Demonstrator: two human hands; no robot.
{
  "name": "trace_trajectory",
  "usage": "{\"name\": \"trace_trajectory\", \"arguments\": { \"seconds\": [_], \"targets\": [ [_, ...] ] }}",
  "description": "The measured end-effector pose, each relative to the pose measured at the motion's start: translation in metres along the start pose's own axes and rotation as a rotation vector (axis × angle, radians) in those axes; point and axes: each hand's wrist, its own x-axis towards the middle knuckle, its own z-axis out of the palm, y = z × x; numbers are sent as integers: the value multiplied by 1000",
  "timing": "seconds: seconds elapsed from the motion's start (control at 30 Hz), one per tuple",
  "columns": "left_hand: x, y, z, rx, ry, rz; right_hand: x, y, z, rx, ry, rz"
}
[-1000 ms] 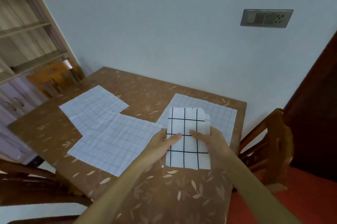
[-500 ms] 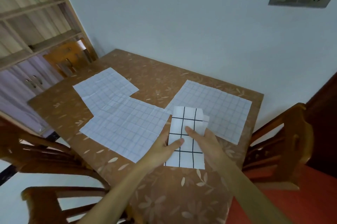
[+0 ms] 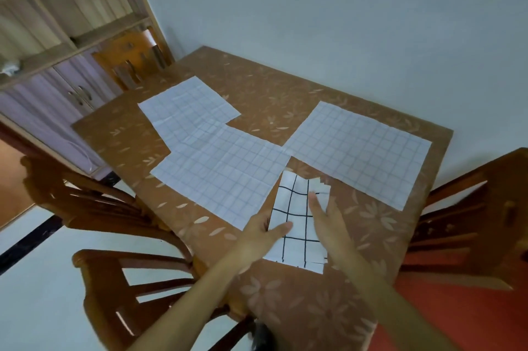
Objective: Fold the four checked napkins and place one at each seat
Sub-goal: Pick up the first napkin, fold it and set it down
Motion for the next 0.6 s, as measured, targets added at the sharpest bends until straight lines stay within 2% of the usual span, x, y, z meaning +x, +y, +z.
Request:
{"name": "trace_trajectory", "arguments": {
  "seconds": [0.27,0.33,0.47,0.6],
  "targets": [
    [2,-38,-34,26,114,14,8,23,55,-79,-31,58],
    [5,-48,-48,-34,137,-39,14,32,69,-163,-23,66],
    [16,-77,-84,-124,227,-157,26,48,103,-381,-133,14],
    [22,-112,-120,-332,388,-241,43,59,139,-438,-219,76]
  ]
}}
